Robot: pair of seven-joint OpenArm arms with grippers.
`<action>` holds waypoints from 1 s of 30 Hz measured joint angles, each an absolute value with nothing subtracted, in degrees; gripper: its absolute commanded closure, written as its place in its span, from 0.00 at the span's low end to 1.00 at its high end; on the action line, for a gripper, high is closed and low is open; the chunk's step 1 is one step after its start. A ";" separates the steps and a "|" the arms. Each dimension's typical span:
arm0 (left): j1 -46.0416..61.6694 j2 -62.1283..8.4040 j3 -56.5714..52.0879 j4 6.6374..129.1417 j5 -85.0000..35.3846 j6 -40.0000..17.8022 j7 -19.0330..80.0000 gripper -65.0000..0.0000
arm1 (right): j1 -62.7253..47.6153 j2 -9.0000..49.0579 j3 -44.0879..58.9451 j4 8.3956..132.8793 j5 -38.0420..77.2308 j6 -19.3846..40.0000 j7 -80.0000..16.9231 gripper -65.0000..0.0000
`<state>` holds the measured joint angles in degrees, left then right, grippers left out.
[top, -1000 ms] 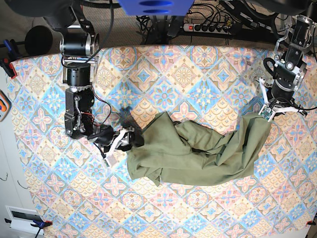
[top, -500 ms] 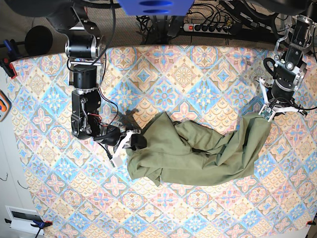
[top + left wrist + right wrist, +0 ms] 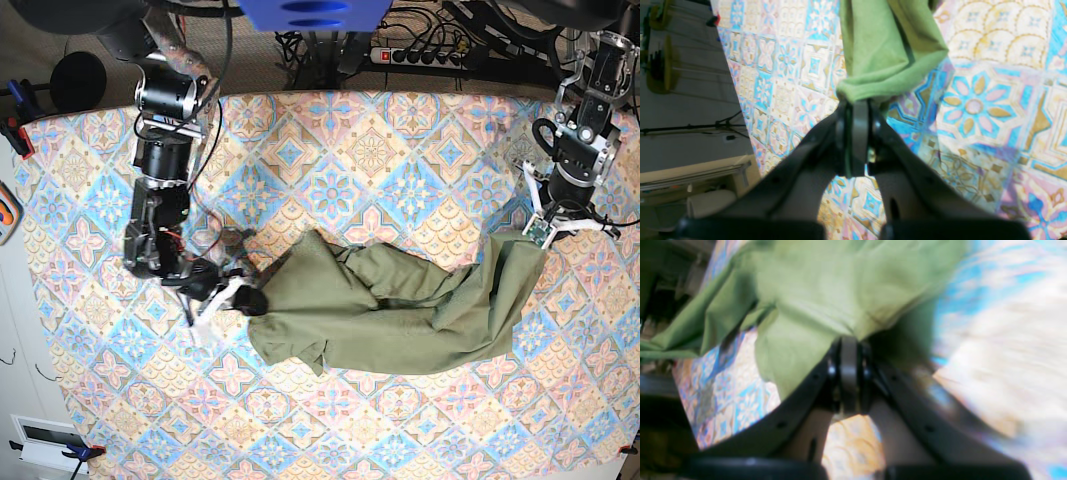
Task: Layout the t-shirt on the table in an organized manner, then fold the t-shirt properly
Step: 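Lift and flick the shirt with both grippers, then lay it down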
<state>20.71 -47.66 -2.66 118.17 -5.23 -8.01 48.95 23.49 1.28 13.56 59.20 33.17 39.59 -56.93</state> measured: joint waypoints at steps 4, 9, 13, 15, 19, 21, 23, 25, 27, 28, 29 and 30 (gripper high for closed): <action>15.84 -46.89 -4.91 117.99 -4.80 -7.84 46.00 1.00 | 26.87 4.27 16.93 62.37 32.34 39.55 -61.36 0.99; 9.78 -46.28 -4.82 117.99 -5.08 -8.01 45.98 1.00 | 34.59 9.74 20.40 63.64 33.95 39.83 -62.48 0.99; 5.76 -46.30 -4.86 118.10 -5.43 -7.97 45.78 1.00 | 38.65 15.18 22.96 62.89 33.21 39.83 -65.78 0.99; 4.21 -46.26 -4.62 118.15 -5.85 -7.99 45.71 1.00 | 40.73 17.67 23.51 62.89 33.36 39.88 -66.83 0.99; 0.93 -44.91 -3.01 118.67 -6.09 -8.08 45.34 1.00 | 42.70 22.68 26.02 63.07 35.83 40.25 -68.25 0.99; 0.97 -44.25 -2.92 119.13 -6.11 -8.40 44.69 1.00 | 42.24 26.06 27.03 62.98 39.38 40.21 -69.93 0.99; 1.48 -44.12 -2.68 119.15 -6.46 -8.75 44.69 1.00 | 41.93 29.23 27.29 63.00 42.44 40.27 -71.53 0.99; 3.25 -44.05 -2.59 119.33 -6.28 -8.49 44.36 1.00 | 42.06 32.18 27.33 63.35 46.15 40.10 -72.10 0.99; 5.50 -43.48 -2.59 119.37 -5.50 -7.64 45.45 1.00 | 40.21 35.48 28.47 64.05 49.36 39.75 -72.49 0.99; 7.01 -43.66 -2.68 119.39 -5.08 -7.46 46.02 1.00 | 37.47 36.71 29.87 64.84 51.77 40.21 -72.55 0.99; 8.86 -43.83 -2.79 119.44 -5.13 -7.51 45.80 1.00 | 34.37 37.58 31.29 66.00 53.63 40.07 -73.17 0.99; 10.81 -43.92 -2.81 119.48 -5.39 -7.68 45.74 1.00 | 31.29 38.11 32.60 66.96 52.95 39.94 -74.59 0.99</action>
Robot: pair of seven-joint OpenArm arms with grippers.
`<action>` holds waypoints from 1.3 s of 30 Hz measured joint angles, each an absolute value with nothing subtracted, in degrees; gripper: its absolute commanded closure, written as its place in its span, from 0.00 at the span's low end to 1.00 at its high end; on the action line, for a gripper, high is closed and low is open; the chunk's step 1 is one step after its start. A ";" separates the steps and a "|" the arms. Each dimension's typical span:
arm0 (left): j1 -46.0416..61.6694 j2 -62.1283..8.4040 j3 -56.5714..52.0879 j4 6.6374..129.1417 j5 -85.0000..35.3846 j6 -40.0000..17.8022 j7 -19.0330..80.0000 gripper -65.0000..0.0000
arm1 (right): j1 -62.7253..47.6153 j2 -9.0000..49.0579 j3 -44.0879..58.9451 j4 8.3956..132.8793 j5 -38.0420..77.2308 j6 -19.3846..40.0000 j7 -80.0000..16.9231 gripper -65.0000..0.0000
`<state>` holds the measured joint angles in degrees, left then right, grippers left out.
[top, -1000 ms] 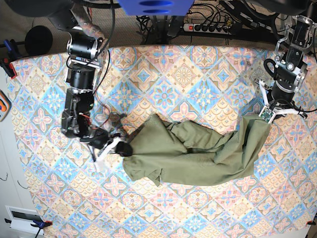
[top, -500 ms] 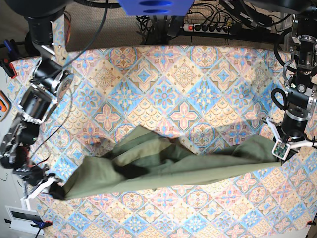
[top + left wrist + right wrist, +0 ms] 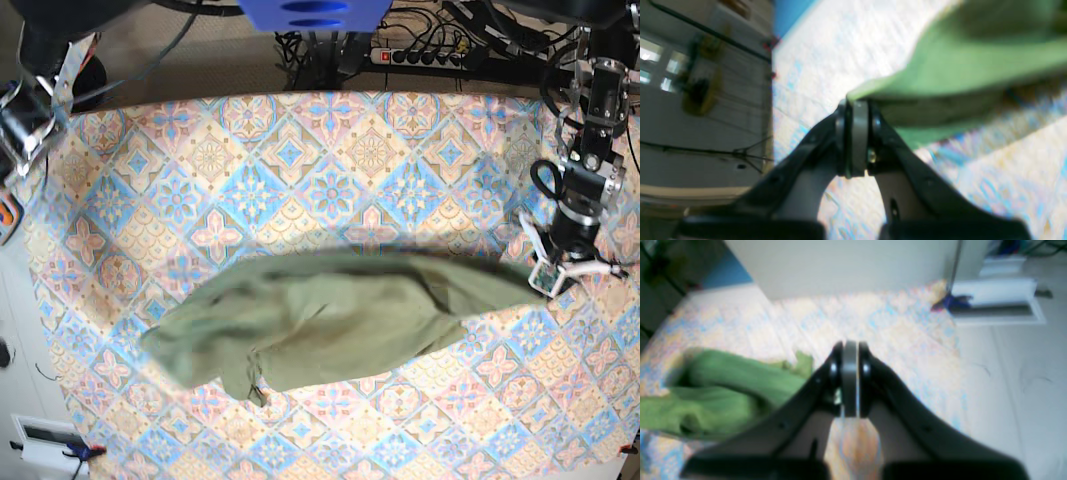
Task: Layout the t-shirt on the table in an organized manner, then fold the t-shirt properly
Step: 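Lift and flick the shirt with both grippers, then lay it down, then grasp the shirt's shoulder edge with the right gripper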
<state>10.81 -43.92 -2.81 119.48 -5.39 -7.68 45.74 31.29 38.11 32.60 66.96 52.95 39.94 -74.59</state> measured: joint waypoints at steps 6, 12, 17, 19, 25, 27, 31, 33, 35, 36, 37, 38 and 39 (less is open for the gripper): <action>21.52 -43.83 -2.70 119.70 -5.04 -7.92 40.71 1.00 | 13.69 37.63 33.32 73.84 53.34 39.53 -75.68 0.99; 26.33 -43.77 -2.72 119.57 -4.91 -7.81 40.69 1.00 | 1.52 32.56 31.92 83.94 51.90 39.51 -75.09 0.99; 26.09 -43.81 -1.04 119.57 -4.56 -7.62 40.69 1.00 | 1.21 27.05 18.63 95.68 42.28 39.94 -69.04 0.95; 26.57 -43.79 -0.67 119.57 -4.67 -7.62 40.66 1.00 | 1.61 26.96 15.31 101.62 35.22 40.03 -66.96 0.88; 28.16 -43.55 -0.45 119.57 -4.82 -7.75 40.75 1.00 | 0.75 18.00 4.03 104.68 12.62 40.27 -62.63 0.62; 28.14 -43.31 -0.67 119.57 -4.69 -7.70 40.49 1.00 | 0.45 16.43 -0.16 106.63 10.00 40.25 -60.31 0.60; 28.77 -41.76 -0.56 119.55 -4.95 -8.25 40.86 1.00 | 2.50 14.15 -5.78 106.87 6.66 40.34 -55.68 0.60; 28.53 -41.93 -0.58 119.55 -4.67 -7.57 40.60 1.00 | 2.68 13.17 -7.70 106.00 1.69 40.42 -54.81 0.60; 28.51 -42.09 -0.58 119.55 -4.54 -7.57 40.71 1.00 | 3.88 12.99 -10.24 104.16 -2.31 40.51 -53.23 0.60; 28.53 -41.95 -0.56 119.50 -4.54 -7.60 40.66 1.00 | 5.02 13.04 -11.73 103.44 -4.64 40.40 -52.40 0.60; 28.56 -41.69 -0.56 119.50 -4.56 -7.75 40.66 1.00 | 5.93 13.02 -12.82 102.96 -6.37 40.42 -51.05 0.60; 28.58 -41.28 -0.60 119.50 -4.54 -7.75 40.69 1.00 | 6.55 13.04 -13.82 102.35 -7.73 40.14 -49.43 0.60; 28.53 -40.93 -0.60 119.50 -4.54 -7.75 40.69 1.00 | 7.01 13.15 -14.41 101.60 -7.99 40.05 -48.31 0.60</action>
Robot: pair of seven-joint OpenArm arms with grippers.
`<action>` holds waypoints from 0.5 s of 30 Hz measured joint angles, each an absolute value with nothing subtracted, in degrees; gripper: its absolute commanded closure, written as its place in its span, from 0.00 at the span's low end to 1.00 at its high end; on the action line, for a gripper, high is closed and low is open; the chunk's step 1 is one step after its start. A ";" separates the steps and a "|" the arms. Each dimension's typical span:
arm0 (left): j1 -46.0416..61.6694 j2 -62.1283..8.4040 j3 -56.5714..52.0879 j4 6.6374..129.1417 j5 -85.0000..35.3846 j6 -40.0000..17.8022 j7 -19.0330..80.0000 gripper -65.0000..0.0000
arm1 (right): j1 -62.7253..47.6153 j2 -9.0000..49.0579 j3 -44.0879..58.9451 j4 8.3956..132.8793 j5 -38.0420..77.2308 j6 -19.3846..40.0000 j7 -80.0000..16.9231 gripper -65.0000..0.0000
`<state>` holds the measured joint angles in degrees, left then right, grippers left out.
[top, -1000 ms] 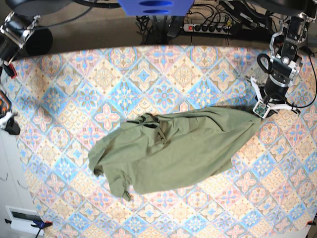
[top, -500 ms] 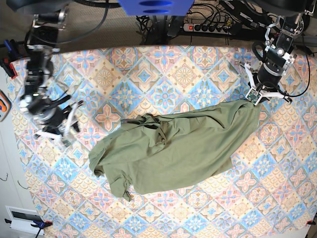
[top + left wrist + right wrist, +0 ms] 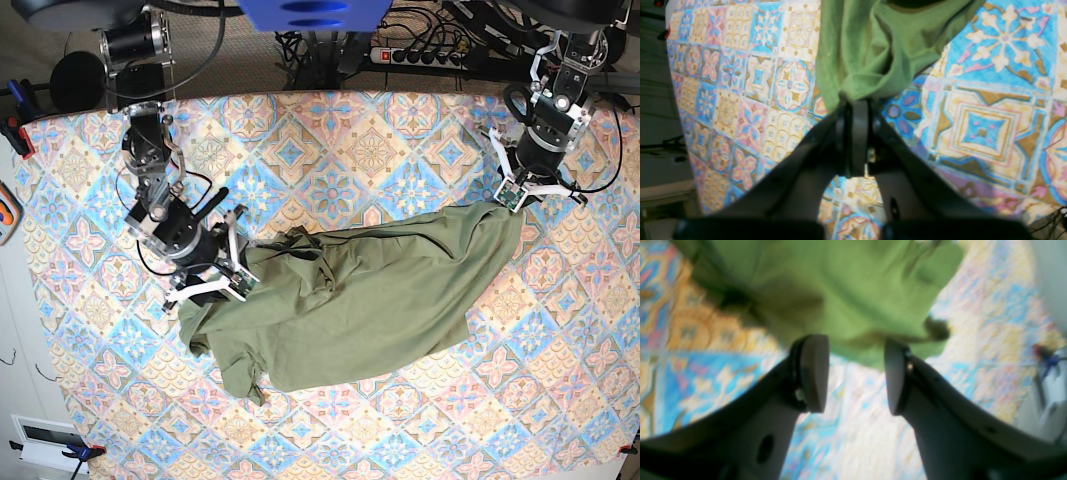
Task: Layout the t-shirt on the table in an organized manner, then fold the t-shirt properly
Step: 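Grasp the shirt's shoulder edge with the right gripper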
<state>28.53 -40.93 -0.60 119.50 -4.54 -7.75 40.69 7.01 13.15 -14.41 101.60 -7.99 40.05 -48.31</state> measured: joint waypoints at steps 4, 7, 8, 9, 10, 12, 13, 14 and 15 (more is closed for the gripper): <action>28.29 -40.84 -0.58 119.50 -4.67 -7.64 40.66 1.00 | 6.37 13.06 -15.70 98.21 -8.64 40.45 -47.29 0.60; 28.34 -40.82 -0.56 119.50 -4.69 -7.62 40.66 1.00 | 6.72 13.32 -17.93 97.78 -8.80 40.23 -47.11 0.60; 28.32 -40.82 -0.56 119.44 -4.69 -7.62 40.66 1.00 | 6.85 13.30 -18.79 97.56 -8.75 40.25 -46.94 0.60; 28.29 -40.82 -0.56 119.37 -4.69 -7.60 40.64 1.00 | 6.92 13.21 -19.57 97.21 -8.64 40.29 -46.50 0.60; 28.27 -40.84 -0.56 119.20 -4.69 -7.60 40.66 1.00 | 6.74 13.15 -20.18 97.06 -8.60 40.29 -46.52 0.60; 28.27 -40.84 -0.56 119.02 -4.69 -7.60 40.69 1.00 | 6.55 13.17 -21.23 97.06 -8.62 40.45 -46.72 0.60; 28.27 -40.84 -0.56 119.02 -4.69 -7.57 40.69 1.00 | 6.55 13.19 -21.76 96.99 -8.62 40.34 -46.68 0.60; 28.27 -40.82 -0.56 119.02 -4.69 -7.60 40.66 1.00 | 6.72 13.19 -22.41 96.57 -8.58 40.29 -46.54 0.60; 28.27 -40.82 -0.56 119.02 -4.69 -7.62 40.66 1.00 | 6.83 13.17 -22.90 96.05 -8.64 40.29 -46.50 0.60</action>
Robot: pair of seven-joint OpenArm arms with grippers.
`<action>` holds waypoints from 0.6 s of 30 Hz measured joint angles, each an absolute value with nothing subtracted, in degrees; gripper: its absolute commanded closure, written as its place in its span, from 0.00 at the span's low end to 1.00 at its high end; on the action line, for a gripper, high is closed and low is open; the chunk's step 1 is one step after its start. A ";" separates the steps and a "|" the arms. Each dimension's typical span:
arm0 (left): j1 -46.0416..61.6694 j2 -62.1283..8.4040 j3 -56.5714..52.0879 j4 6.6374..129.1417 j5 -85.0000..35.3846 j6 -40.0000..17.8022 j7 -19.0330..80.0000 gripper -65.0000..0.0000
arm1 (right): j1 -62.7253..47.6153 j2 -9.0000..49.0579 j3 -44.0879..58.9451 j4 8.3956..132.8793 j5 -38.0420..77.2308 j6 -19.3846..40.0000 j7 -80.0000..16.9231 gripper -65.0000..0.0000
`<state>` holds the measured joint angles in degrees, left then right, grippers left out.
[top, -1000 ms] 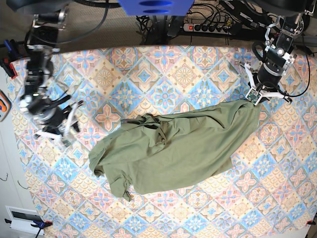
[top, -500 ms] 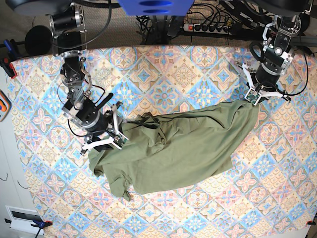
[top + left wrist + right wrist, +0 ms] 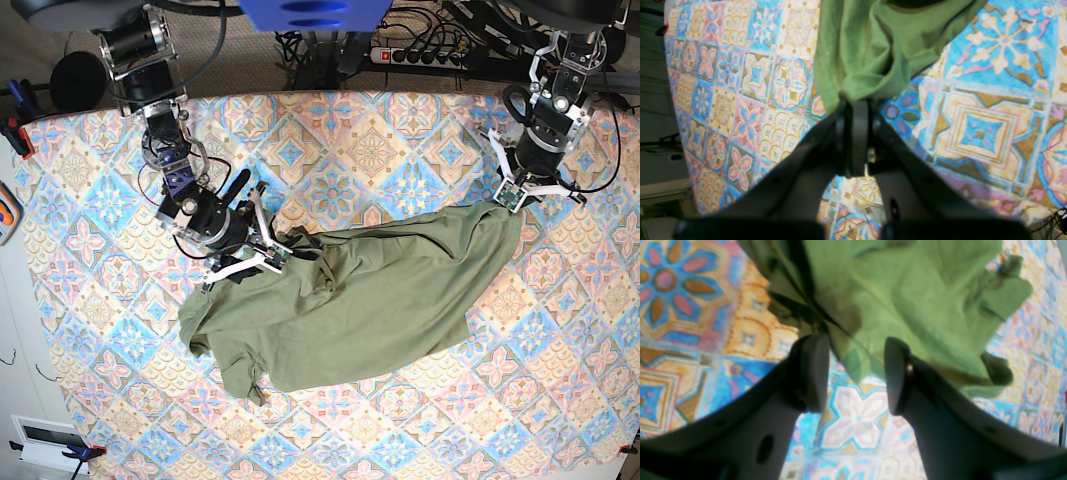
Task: Layout the t-shirt on the table in an organized manner, then fold the t-shirt properly
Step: 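Grasp the shirt's shoulder edge with the right gripper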
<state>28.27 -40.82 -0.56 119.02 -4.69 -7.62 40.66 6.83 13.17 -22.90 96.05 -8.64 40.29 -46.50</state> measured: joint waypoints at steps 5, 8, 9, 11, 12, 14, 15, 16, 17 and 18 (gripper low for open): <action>28.27 -40.82 -0.56 119.02 -4.69 -7.62 40.66 1.00 | 6.55 9.13 -23.44 94.74 -8.75 40.29 -44.93 0.60; 28.27 -40.84 -0.56 119.02 -4.69 -7.60 40.66 1.00 | 6.81 7.18 -23.73 94.00 -8.47 40.32 -44.07 0.60; 28.27 -40.84 -0.56 119.02 -4.69 -7.60 40.69 1.00 | 6.85 7.22 -23.73 93.56 -8.19 40.36 -44.18 0.60; 28.27 -40.84 -0.56 119.02 -4.69 -7.60 40.66 1.00 | 7.31 7.79 -23.70 93.30 -8.84 40.45 -45.50 0.60; 28.27 -40.82 -0.56 119.02 -4.69 -7.62 40.66 1.00 | 7.81 8.01 -23.64 93.19 -8.82 40.38 -45.41 0.60; 28.29 -40.82 -0.56 119.04 -4.69 -7.62 40.66 1.00 | 10.07 8.03 -23.53 92.03 -8.99 40.27 -45.39 0.60; 28.27 -40.82 -0.56 119.04 -4.69 -7.64 40.66 1.00 | 11.09 7.90 -23.53 91.64 -8.97 40.27 -45.28 0.60; 28.27 -40.84 -0.56 119.02 -4.69 -7.64 40.66 1.00 | 11.73 7.79 -23.53 91.48 -8.95 40.27 -44.93 0.60; 28.18 -40.86 -0.58 119.02 -4.69 -7.60 40.66 1.00 | 12.32 7.75 -23.53 91.42 -8.80 40.27 -44.95 0.60; 28.18 -40.88 -0.62 119.02 -4.67 -7.57 40.66 1.00 | 12.62 7.62 -23.53 91.33 -8.78 40.25 -44.82 0.60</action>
